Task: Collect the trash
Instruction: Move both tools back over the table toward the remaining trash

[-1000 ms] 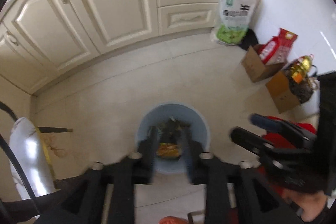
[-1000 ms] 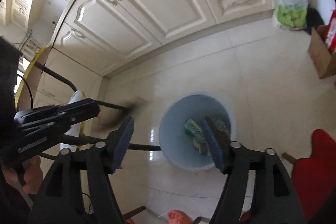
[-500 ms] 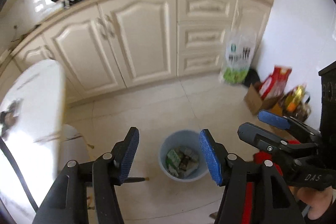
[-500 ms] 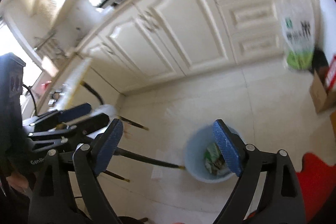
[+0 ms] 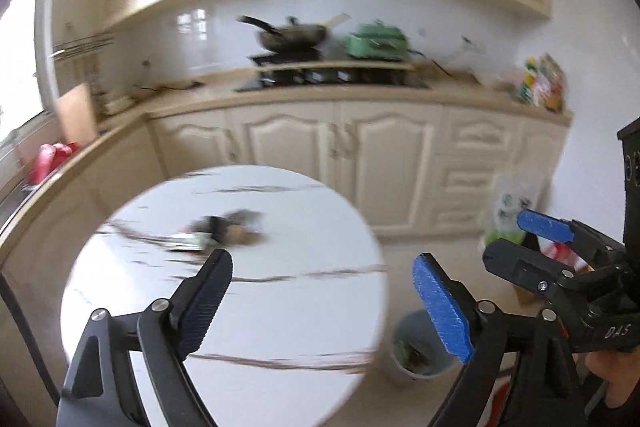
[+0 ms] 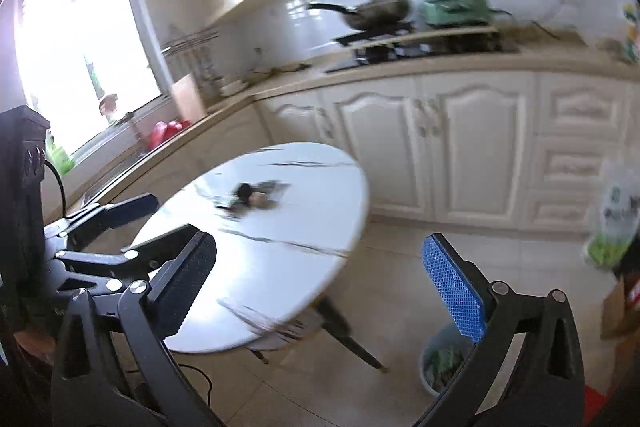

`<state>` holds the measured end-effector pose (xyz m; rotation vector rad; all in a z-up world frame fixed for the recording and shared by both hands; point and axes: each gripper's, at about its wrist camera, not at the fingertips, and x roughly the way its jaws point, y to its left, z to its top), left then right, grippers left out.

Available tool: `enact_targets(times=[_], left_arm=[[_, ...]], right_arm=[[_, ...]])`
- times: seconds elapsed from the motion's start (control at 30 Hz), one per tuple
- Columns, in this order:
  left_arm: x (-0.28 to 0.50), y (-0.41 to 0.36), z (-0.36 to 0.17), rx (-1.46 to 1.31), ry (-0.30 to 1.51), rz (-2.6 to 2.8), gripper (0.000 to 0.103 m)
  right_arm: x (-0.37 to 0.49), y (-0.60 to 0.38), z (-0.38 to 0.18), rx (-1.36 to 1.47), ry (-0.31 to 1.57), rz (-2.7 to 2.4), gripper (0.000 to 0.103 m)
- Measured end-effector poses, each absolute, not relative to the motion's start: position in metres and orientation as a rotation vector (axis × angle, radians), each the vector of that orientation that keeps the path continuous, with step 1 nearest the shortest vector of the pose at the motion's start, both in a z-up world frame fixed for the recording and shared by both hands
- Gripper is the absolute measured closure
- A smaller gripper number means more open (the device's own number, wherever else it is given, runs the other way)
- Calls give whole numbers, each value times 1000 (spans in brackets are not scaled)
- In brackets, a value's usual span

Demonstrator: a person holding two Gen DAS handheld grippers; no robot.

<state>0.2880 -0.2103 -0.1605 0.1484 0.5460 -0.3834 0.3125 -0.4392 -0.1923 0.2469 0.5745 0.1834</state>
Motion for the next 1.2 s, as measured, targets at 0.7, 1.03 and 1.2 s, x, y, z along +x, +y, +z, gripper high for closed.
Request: enact_targets(times=[0.7,1.03,1.2], left_arm=[[361,-76,-153,120,628,-166,4],[485,-72,-176,68,788,-152,4],[531,-66,-187,27,840,-154,4]], right_arm=[[498,-293,-245,-49,825,238,0],[569,-273,-313,-134,965,250,0],[584,-274,-332,-110,988,283,8]])
